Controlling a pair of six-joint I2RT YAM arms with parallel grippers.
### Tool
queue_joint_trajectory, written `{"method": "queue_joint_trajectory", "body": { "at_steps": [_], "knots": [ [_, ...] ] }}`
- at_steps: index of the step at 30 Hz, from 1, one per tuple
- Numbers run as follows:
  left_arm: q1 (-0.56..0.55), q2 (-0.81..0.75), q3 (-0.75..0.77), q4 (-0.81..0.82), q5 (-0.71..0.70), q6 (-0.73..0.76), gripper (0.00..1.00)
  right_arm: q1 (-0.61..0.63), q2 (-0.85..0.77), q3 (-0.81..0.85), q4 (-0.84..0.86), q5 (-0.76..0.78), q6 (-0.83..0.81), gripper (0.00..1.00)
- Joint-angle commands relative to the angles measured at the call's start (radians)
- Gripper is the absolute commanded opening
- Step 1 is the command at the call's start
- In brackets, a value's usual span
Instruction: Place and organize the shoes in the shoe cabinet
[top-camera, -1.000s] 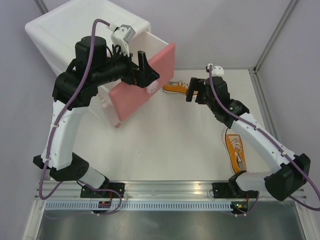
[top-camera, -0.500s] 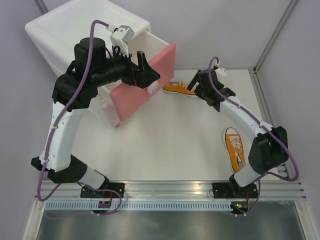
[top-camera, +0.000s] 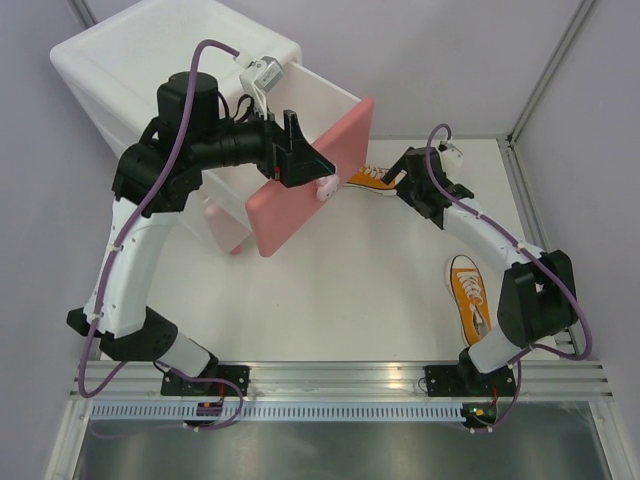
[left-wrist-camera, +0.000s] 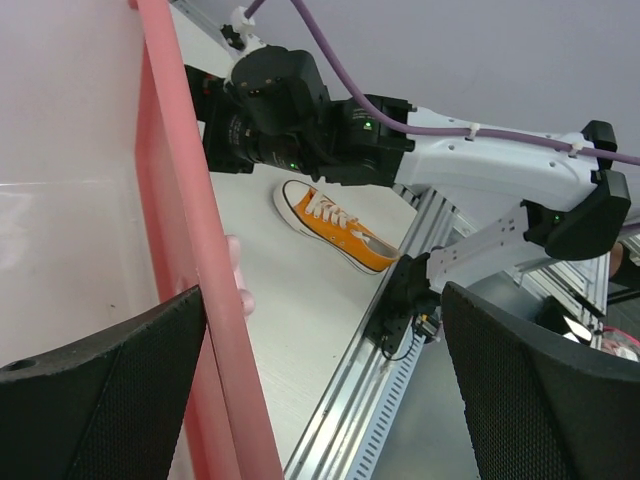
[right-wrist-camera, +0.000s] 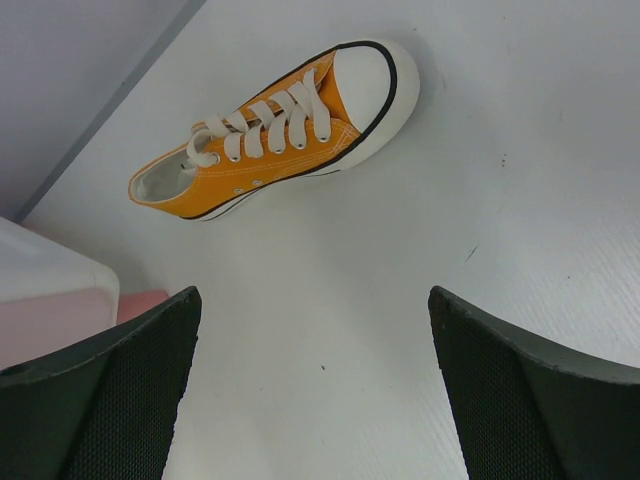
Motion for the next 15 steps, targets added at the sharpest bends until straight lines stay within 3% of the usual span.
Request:
{"method": "queue_joint_trajectory", "body": {
  "at_steps": [1, 9, 15],
  "knots": [
    [-0.007, 0.008, 0.042, 0.074, 0.137, -0.026, 1.0, -0.014, -0.037, -0.01, 0.066, -0.014, 0.041, 0.98],
    [-0.007, 0.023, 0.062, 0.081, 0.165, -0.037, 1.0, -0.031, -0.017, -0.017, 0.098, -0.019, 0.055, 0.98],
    [-0.005, -0.023, 0.046, 0.129, -0.018, -0.075, 1.0, -0.056, 0.026, -0.031, 0.15, -0.017, 0.086, 0.98]
  ]
}}
